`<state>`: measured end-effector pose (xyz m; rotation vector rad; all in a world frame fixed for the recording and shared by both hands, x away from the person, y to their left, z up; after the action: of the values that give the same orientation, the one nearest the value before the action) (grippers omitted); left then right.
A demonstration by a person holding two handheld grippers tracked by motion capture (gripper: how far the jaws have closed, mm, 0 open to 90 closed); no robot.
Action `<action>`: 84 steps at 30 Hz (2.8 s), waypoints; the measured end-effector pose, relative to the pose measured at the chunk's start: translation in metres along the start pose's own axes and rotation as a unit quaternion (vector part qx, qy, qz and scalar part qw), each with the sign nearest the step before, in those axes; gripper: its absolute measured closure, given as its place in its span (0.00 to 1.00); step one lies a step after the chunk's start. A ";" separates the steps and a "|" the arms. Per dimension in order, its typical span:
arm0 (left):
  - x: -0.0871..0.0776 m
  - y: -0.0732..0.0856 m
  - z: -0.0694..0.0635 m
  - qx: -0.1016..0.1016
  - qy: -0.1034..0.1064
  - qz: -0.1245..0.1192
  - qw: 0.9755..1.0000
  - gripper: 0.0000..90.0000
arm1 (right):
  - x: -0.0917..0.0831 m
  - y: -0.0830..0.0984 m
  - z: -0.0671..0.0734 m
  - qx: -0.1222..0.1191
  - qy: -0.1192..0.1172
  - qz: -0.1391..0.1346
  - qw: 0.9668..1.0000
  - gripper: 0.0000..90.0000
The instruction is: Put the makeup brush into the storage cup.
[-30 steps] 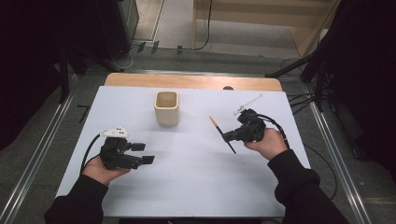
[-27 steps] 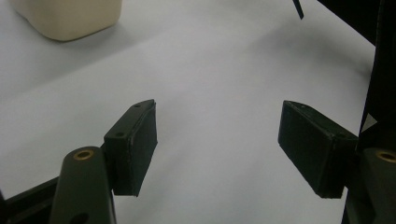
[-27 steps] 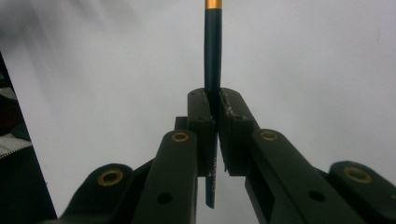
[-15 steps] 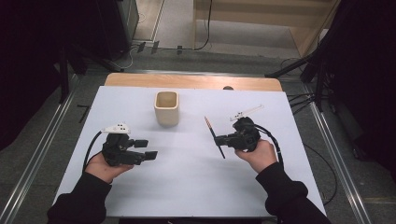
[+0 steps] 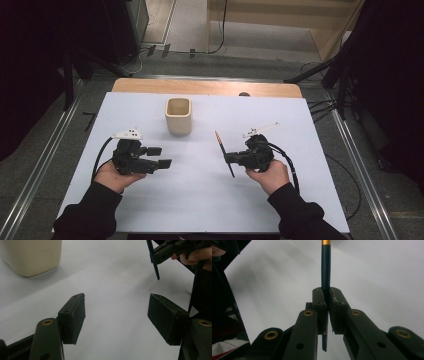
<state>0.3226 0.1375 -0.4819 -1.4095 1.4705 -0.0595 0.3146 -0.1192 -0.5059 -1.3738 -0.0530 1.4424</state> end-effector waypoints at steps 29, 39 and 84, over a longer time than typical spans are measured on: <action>0.021 -0.014 -0.012 -0.002 0.014 0.006 1.000 0.36 | 0.003 0.008 0.017 0.045 0.018 -0.040 0.998 0.95; 0.018 -0.013 -0.011 0.004 0.013 -0.004 1.000 0.35 | 0.011 0.011 0.028 0.053 0.034 -0.040 0.997 0.95; 0.044 -0.015 -0.028 -0.023 0.022 -0.006 0.999 0.36 | 0.048 0.013 0.060 0.085 0.041 -0.082 0.992 0.95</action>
<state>0.3247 0.0835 -0.4871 -1.4620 1.5072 -0.0648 0.2751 -0.0553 -0.5278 -1.2590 0.0105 1.2244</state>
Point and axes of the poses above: each handheld gripper's, and its own axes: x roughly forward along the jaws, y roughly out of its underside, z roughly to its left, the point moved 8 cm from there along x, roughly forward along the jaws, and after that the axes turned 8 degrees about -x, right-handed, at the moved point
